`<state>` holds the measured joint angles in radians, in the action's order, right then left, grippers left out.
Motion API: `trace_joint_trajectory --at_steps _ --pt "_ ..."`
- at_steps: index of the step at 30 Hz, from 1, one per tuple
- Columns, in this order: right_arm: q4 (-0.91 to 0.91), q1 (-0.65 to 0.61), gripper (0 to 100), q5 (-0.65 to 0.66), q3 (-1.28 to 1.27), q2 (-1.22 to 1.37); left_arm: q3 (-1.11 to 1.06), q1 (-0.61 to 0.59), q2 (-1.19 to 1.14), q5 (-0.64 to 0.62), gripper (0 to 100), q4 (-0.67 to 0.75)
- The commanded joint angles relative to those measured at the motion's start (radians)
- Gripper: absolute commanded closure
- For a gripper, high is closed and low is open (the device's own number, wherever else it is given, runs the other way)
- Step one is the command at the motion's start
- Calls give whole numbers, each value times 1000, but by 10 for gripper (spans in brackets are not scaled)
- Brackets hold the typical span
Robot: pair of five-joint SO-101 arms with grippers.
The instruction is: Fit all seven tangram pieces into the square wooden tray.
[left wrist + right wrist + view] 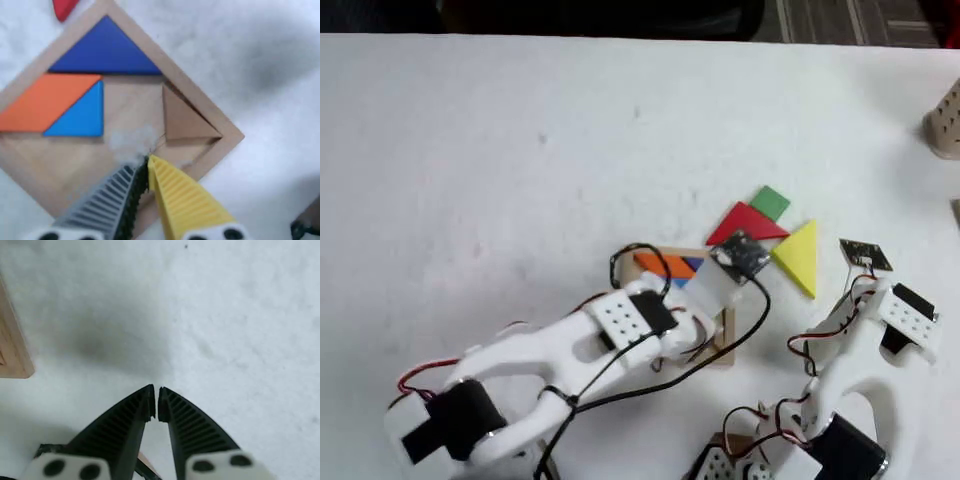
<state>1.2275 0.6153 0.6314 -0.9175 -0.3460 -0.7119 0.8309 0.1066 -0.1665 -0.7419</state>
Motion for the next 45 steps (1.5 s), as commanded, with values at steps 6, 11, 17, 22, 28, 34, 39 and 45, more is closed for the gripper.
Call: trace_joint_trajectory --at_steps 6,11,17,22,28,34,39,45 --pt "-8 8 981 9 8 -35 -101 61 50 -51 976 161" --pt "-8 19 981 3 15 -35 -100 91 42 -54 976 255" --pt "-39 168 982 -81 71 -35 -11 62 -136 -129 976 253" --pt "-44 263 982 -84 106 -35 37 62 -170 -130 976 206" --pt "-45 295 982 -84 126 -35 46 68 -173 -130 976 229" --pt "-45 294 982 -84 120 -35 46 68 -170 -130 976 279" --pt "-44 294 982 -84 120 -35 44 54 -163 -130 976 275" --pt "-42 294 982 -84 100 -35 52 -5 -162 -129 976 261"
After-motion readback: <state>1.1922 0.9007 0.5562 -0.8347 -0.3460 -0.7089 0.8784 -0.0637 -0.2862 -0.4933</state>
